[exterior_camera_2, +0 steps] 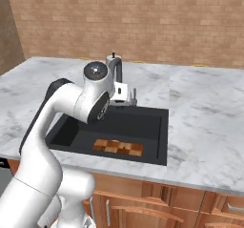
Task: Turn on the sink faucet with hot water and rinse the cutting board for ten seconds, then turn off the faucet. Push the cutting board to reach the water if necessary.
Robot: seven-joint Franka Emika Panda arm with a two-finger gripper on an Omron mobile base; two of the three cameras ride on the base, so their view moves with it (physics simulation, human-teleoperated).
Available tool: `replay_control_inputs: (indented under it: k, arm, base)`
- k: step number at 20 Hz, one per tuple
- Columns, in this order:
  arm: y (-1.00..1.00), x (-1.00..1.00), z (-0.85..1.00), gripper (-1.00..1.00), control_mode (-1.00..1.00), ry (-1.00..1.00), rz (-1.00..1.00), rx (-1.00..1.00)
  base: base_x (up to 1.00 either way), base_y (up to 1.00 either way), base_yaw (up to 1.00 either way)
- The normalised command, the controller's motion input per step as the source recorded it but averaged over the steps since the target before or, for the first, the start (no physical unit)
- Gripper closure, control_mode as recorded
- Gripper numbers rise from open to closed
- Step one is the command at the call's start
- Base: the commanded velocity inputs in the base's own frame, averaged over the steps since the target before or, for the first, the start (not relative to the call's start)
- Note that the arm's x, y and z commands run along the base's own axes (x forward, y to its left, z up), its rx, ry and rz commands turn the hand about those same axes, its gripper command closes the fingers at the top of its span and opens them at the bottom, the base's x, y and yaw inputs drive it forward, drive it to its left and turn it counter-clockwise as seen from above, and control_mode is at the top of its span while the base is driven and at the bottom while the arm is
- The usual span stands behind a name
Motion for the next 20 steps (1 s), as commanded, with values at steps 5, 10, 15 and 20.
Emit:
replay_control_inputs:
  k: [5,10,15,20]
  arm:
    - [-0.38,0.28,-0.13,-1.0,-1.0,-0.37,0.04,0.1]
    - [-0.33,0.34,-0.1,-1.0,-1.0,-0.15,0.02,0.1]
    - [-0.11,0.33,-0.04,-1.0,-1.0,-0.02,0.0,0.09]
    - [-0.1,0.32,-0.14,-1.0,-1.0,0.0,0.0,0.11]
  base:
    - [0.0,0.0,0.0]
    - [0.0,0.0,0.0]
    - [0.0,0.0,0.0]
    - [0.0,0.0,0.0]
